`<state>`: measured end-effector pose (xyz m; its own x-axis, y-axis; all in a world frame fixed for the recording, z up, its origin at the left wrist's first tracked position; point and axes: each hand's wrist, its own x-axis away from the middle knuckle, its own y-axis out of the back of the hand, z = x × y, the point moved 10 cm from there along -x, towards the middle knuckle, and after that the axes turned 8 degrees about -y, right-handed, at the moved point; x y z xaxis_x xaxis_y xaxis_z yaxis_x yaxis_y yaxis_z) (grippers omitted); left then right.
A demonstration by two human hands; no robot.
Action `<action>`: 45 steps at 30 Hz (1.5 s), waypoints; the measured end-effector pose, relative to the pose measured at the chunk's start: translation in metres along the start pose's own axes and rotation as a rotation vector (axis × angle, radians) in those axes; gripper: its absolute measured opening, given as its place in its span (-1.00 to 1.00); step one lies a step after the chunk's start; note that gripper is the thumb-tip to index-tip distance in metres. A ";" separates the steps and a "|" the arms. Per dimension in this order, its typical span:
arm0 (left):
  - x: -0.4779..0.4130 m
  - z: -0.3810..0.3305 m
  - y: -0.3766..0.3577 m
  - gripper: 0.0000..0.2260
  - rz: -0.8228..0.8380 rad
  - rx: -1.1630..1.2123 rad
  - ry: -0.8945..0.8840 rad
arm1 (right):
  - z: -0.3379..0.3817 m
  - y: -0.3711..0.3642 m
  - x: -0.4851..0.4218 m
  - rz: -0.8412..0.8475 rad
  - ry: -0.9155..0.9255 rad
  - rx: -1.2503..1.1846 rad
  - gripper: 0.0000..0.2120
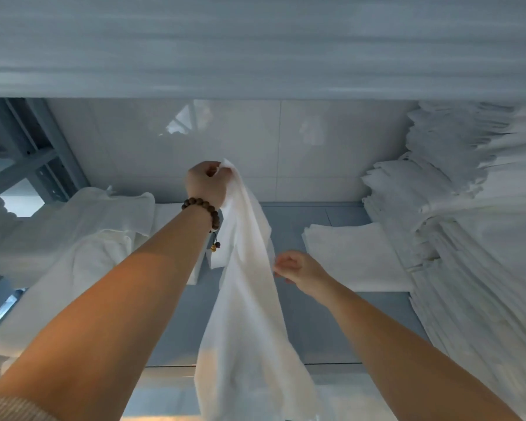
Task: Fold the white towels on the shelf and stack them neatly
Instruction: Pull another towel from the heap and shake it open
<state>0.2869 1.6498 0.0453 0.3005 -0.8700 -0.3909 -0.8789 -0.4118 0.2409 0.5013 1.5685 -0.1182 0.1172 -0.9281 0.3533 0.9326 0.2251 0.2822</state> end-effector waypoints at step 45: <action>0.028 0.017 -0.005 -0.89 0.160 0.113 0.062 | 0.051 0.039 0.007 -0.187 0.068 0.388 -0.80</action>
<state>0.2934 1.6317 0.0182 0.1733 -0.9383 -0.2991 -0.9521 -0.2374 0.1929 0.5210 1.5857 -0.0596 -0.0077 -0.9780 0.2083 0.7441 0.1336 0.6546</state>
